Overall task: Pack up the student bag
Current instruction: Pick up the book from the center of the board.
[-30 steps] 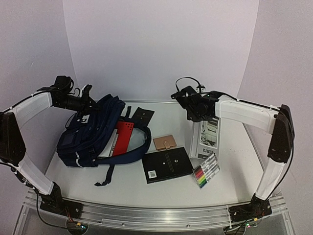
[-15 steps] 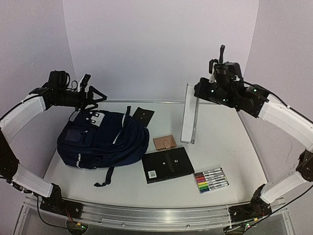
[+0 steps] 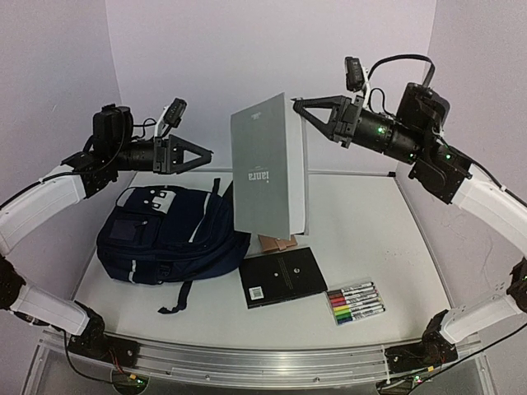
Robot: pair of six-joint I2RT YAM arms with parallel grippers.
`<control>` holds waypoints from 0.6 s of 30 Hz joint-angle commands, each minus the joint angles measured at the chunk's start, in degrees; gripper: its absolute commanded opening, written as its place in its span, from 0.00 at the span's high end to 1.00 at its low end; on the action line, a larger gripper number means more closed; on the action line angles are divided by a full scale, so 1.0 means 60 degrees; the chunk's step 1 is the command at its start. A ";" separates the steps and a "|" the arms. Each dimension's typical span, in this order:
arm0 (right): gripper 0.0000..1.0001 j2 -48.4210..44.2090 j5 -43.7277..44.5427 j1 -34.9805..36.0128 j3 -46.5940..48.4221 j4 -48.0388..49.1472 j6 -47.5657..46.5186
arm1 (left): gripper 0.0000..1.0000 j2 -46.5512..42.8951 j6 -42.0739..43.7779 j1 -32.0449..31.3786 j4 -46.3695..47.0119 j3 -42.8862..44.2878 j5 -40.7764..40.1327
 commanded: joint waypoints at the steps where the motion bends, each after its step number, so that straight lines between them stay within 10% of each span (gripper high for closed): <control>1: 1.00 -0.0038 -0.1827 0.0049 0.0048 0.2487 0.1236 | 0.00 0.0261 -0.0255 -0.0601 0.1254 0.0708 0.0739; 13: 1.00 0.0090 -0.2142 0.0097 -0.0399 0.3813 0.2144 | 0.01 0.0717 -0.1266 -0.1484 0.2689 0.1289 0.1854; 18: 1.00 0.0021 -0.1689 0.0099 -0.0815 0.3957 0.2168 | 0.29 0.0481 -0.2023 -0.1505 0.3932 0.0837 0.1841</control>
